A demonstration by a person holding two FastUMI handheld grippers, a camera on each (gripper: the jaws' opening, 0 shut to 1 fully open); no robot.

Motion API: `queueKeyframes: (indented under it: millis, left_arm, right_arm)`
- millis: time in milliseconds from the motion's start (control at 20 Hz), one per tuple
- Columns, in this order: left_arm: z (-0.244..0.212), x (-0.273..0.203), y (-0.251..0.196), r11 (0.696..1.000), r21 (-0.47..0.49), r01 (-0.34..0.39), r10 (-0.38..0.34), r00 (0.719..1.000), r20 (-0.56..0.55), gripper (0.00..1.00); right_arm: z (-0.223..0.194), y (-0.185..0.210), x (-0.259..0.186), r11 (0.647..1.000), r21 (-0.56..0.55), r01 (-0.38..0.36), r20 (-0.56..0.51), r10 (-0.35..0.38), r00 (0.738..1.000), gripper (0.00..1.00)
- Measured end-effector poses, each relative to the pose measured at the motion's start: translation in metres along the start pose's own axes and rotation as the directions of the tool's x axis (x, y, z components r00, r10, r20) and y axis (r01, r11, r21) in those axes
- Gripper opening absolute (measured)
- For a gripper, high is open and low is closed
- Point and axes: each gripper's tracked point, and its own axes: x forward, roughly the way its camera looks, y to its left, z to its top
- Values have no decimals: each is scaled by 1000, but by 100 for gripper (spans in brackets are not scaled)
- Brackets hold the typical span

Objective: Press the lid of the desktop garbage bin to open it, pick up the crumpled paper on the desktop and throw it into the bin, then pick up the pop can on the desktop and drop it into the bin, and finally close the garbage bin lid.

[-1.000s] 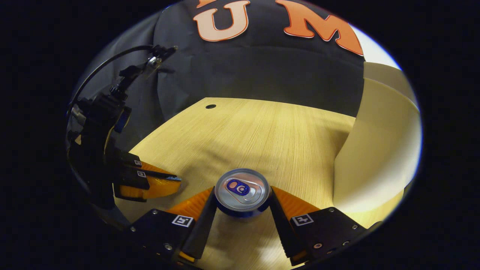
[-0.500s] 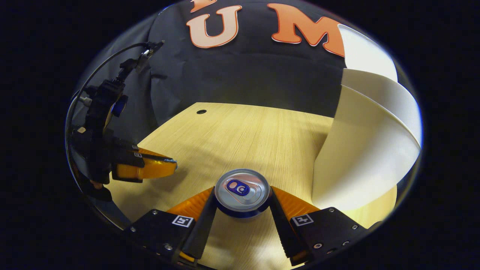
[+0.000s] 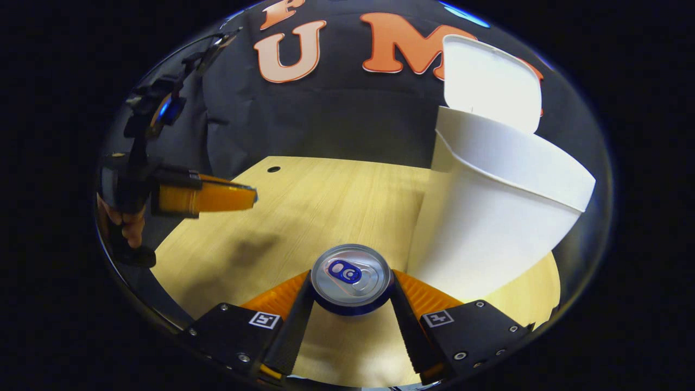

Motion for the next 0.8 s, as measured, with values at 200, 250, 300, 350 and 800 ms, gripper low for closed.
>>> queueKeyframes:
  millis: [200, 250, 300, 350, 800]
  left_arm:
    - [41, -4, -45, 999, 4, 46, -46, 996, 79, 18]
    - [52, -5, -55, 998, 2, 65, -64, 992, 108, 18]
    - [62, -4, -65, 997, 3, 76, -76, 989, 126, 18]
    - [68, -3, -74, 997, 9, 82, -83, 987, 137, 19]
    - [145, 2, -149, 983, 90, 160, -179, 943, 281, 18]
  right_arm:
    - [-1, -31, -16, 1000, -2, 16, 15, -16, 1000, 80]
    - [-2, -37, -19, 1000, 0, 19, 15, -19, 1000, 80]
    - [-4, -44, -23, 1000, 2, 23, 18, -23, 1000, 80]
    - [-7, -51, -25, 1000, 3, 29, 19, -29, 999, 80]
    - [-12, -110, -54, 994, 29, 103, 43, -104, 994, 80]
